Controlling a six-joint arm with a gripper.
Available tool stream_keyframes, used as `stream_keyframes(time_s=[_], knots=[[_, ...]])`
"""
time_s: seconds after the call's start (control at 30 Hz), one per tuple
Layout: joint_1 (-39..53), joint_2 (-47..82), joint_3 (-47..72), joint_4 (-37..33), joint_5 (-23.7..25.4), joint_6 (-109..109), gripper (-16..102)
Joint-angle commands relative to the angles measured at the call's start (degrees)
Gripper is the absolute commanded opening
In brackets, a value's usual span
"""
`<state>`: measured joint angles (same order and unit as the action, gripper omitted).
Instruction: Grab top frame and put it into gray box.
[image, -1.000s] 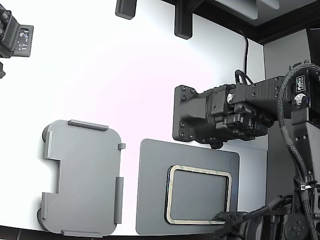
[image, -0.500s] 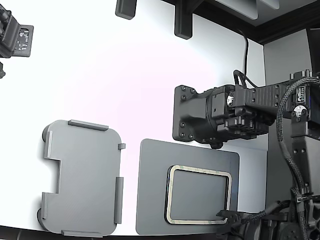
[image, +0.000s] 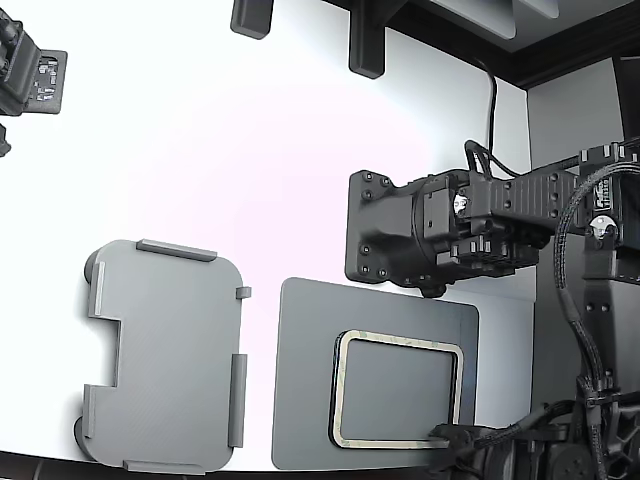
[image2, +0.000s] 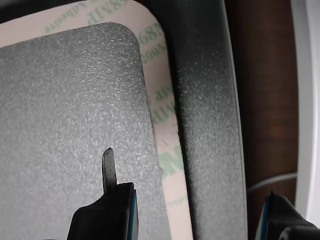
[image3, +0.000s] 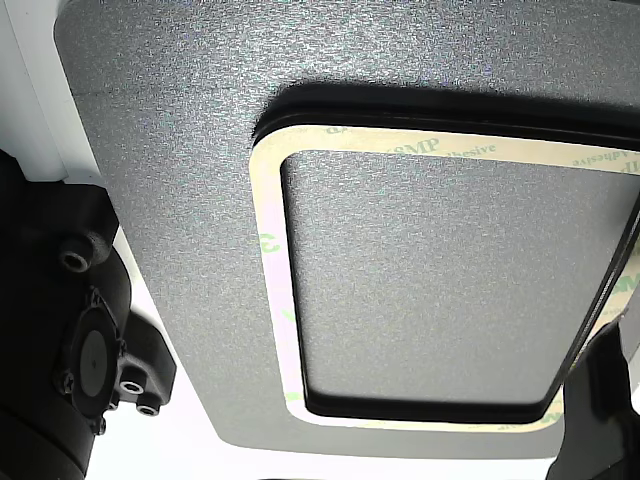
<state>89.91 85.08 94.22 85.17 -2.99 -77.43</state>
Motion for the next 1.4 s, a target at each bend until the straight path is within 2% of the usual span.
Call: stream_keyframes(time_s=[0.0,0.33,0.47,0.7,0.8,0.97,1.37], knots=[[-0.5,1.7,-0.3,-1.5,0.0,0.0,100],[1.0,0.6,-0.3,-1.1,2.3,-2.0,97],[1.4,0.3,0.0,-1.7,2.4,-1.8,78],[1.9,0.0,0.4,-1.8,2.7,-2.2,75],[2.3,-0.1,0.7,-2.0,2.9,-1.9,66],[2.5,0.1,1.4,-2.4,3.4,-2.5,61],[2.6,1.1,3.7,-5.0,3.7,-3.8,60]])
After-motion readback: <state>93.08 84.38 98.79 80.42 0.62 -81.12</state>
